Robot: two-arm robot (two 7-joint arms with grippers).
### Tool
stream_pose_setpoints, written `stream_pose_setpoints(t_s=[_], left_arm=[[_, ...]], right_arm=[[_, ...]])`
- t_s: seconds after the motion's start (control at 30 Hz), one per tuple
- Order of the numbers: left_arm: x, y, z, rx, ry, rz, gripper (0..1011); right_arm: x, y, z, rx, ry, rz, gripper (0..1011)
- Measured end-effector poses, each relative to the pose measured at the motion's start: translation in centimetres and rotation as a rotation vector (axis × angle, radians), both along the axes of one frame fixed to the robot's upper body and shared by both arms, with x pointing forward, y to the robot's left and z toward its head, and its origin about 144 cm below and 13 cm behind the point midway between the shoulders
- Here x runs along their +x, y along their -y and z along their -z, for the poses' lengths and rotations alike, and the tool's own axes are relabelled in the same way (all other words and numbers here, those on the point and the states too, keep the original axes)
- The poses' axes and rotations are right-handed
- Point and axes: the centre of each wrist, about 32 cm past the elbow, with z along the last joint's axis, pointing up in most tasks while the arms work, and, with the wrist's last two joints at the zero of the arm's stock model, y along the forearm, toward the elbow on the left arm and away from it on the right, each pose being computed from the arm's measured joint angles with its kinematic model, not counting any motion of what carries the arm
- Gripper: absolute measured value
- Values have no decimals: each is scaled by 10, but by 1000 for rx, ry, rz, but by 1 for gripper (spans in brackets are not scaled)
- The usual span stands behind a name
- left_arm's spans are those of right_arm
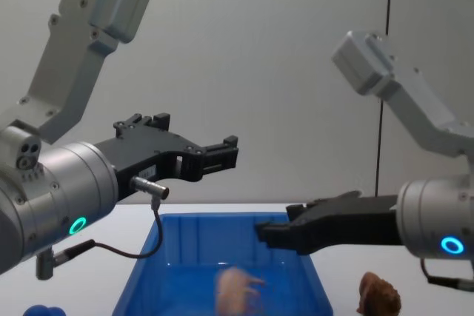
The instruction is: Pick up the two dolls from the table and place them into the box.
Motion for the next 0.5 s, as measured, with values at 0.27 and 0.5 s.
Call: stream_pose_setpoints(t_s=[0.27, 0.5], left_arm=[[0, 0, 0, 0, 0, 0, 1001], [0, 0, 0, 0, 0, 0, 1001]], right_arm=[[0, -3, 1, 2, 9, -11, 751], [-7, 10, 5, 0, 24, 35, 954]])
